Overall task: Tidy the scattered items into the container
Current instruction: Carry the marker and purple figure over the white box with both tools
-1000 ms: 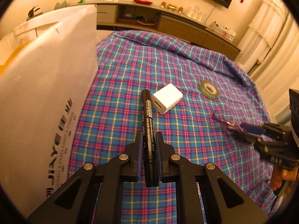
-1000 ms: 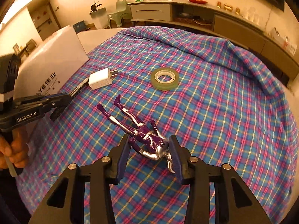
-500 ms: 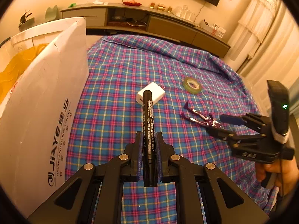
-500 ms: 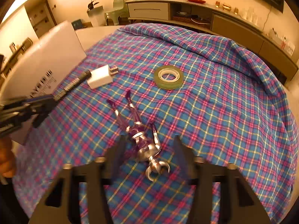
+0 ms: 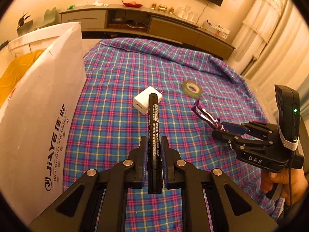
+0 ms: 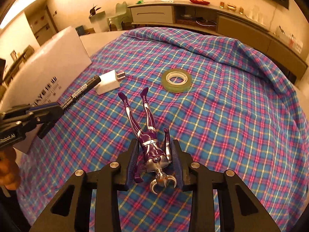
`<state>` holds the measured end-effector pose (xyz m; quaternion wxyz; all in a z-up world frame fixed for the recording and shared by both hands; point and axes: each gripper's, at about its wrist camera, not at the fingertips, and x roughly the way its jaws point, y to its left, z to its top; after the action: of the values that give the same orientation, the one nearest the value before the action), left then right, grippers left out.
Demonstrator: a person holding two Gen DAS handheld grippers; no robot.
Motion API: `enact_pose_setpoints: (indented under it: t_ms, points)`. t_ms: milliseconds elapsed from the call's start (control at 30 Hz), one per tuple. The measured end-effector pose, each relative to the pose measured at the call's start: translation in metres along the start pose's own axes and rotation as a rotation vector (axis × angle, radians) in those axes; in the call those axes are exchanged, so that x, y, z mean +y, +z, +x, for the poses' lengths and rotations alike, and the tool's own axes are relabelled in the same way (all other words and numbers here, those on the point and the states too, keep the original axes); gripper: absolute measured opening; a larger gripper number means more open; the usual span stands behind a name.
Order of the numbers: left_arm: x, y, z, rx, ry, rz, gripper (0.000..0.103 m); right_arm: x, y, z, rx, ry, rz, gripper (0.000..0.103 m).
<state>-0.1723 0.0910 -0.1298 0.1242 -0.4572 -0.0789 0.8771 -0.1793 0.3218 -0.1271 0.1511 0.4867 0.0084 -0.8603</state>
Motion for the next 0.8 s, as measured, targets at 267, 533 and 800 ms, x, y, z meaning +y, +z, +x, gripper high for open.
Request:
enact_pose_setpoints:
  t_ms: [267,533,800]
  points:
    - [0.001,0.002,-0.029,-0.04,-0.048,-0.012,0.013,0.021,-0.003,-0.027,-0.049,0.041,0.053,0.035]
    - [0.004,0.0,-0.06,-0.087,-0.086,-0.021,0.013,0.048,-0.014,-0.06,-0.129,0.08,0.104,0.036]
    - [0.008,-0.002,-0.085,-0.13,-0.103,-0.019,0.013,0.065,-0.04,-0.075,-0.167,0.12,0.179,0.035]
